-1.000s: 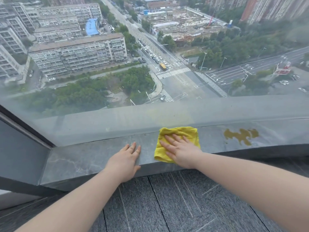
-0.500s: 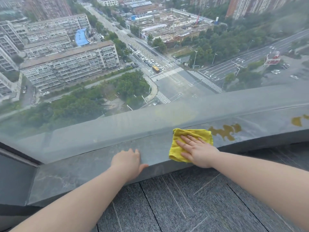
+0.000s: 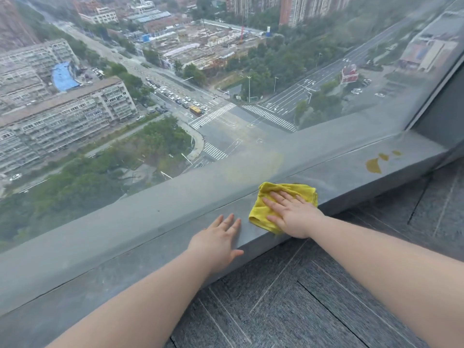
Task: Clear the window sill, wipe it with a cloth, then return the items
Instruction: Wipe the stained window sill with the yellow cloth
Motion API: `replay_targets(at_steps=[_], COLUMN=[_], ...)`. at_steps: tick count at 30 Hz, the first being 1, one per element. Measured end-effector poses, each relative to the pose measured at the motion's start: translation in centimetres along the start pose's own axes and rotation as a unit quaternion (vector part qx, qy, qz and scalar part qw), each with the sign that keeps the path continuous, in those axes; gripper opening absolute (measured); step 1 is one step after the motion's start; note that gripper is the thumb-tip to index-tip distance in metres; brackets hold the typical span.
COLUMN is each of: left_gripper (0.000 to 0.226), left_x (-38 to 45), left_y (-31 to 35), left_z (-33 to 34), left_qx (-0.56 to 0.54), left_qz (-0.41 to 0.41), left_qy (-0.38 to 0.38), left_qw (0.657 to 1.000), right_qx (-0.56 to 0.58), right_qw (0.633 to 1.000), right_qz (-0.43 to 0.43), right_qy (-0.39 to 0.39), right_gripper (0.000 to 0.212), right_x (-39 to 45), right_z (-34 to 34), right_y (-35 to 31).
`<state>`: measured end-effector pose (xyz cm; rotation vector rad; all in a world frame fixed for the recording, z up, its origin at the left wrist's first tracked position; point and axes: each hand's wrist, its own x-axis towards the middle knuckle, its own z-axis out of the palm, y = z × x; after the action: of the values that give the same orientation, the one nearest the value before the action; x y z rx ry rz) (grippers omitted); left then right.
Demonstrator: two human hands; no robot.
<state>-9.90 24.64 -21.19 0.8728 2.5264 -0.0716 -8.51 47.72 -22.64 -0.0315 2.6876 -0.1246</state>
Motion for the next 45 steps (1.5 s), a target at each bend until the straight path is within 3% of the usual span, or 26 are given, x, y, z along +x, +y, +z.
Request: replay_targets(at_steps=[12, 25, 35, 39, 45], left_gripper=[0.085, 0.093, 0.088, 0.065, 0.105], left_x=[2.4, 3.2, 3.1, 4.1, 4.8], left_y=[0.8, 0.6, 0.2, -0.2, -1.0], left_z=[-1.6, -3.2, -4.0, -4.3, -2.6], left_qx=[0.072, 0.106, 0.110, 0.120, 0.066], left_qz=[0.020, 0.062, 0.096, 0.125, 0.101], left_qy=[-0.067, -0.094, -0.090, -0.030, -0.003], left_qw=[0.995, 0.988, 0.985, 0.984, 0.993], right_qx=[0.012, -0.008, 0.021, 0.034, 0.059], right_qw=[1.000, 0.997, 0.983, 0.981, 0.988], right_qz=[-0.009, 0.056, 0.175, 0.186, 0.145], right_qy=[0.001, -0.058, -0.053, -0.032, -0.001], right_gripper=[0.058, 0.058, 0.057, 0.058, 0.062], right_x=[0.5, -1.5, -1.7, -0.3, 1.0], right_z=[0.5, -3.3, -2.6, -0.5, 0.8], right_y=[0.3, -1.9, -4.5, -4.9, -2.2])
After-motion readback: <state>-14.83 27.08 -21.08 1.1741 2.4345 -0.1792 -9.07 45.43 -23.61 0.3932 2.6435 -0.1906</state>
